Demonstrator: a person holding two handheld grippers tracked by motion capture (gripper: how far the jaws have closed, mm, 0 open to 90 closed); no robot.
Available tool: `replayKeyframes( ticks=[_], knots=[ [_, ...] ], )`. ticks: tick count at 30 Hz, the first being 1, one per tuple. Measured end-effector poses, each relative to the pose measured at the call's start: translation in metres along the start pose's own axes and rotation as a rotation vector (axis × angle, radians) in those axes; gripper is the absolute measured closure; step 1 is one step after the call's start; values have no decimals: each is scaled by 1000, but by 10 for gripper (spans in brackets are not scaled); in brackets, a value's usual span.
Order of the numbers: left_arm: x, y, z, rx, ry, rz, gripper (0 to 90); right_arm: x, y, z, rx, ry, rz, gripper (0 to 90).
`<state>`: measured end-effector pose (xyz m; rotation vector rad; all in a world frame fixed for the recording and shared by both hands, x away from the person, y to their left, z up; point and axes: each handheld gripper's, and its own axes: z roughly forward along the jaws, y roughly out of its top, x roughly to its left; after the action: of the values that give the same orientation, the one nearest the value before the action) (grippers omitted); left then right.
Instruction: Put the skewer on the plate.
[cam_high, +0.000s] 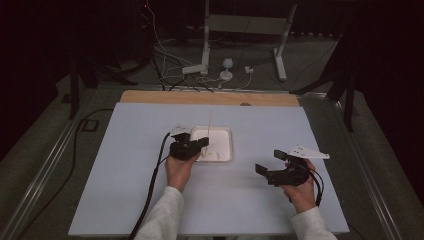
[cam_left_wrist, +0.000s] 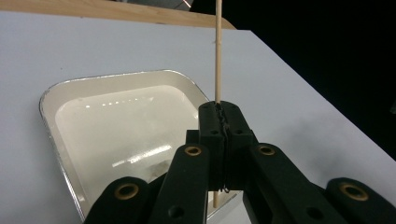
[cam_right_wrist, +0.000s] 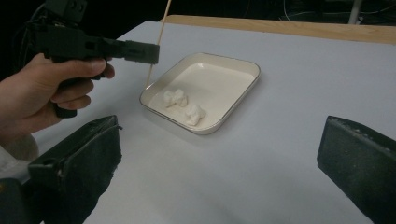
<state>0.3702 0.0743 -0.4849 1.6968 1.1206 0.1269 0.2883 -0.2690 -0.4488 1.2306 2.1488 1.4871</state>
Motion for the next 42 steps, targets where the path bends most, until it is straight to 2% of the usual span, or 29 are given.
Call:
replayKeyframes(
  ticks=[20, 29, 31, 34, 40, 42],
  knots=[
    [2, -12, 22, 35, 54, -67, 898, 0, 0, -1, -2, -4, -2, 0],
    [9, -16, 24, 48, 87, -101, 890, 0, 1, -1, -3, -2, -4, 0],
    [10, -17, 26, 45, 93, -113, 823, 0, 1, -1, -2, -1, -4, 0],
    [10, -17, 25, 23, 91, -122, 647, 1, 1, -1, -2, 1, -4, 0],
    [13, -13, 20, 2, 75, -145, 435, 1, 0, 0, 1, 3, -3, 0],
    [13, -12, 17, -6, 74, -134, 354, 1, 0, 0, 2, 2, -4, 0]
  ],
)
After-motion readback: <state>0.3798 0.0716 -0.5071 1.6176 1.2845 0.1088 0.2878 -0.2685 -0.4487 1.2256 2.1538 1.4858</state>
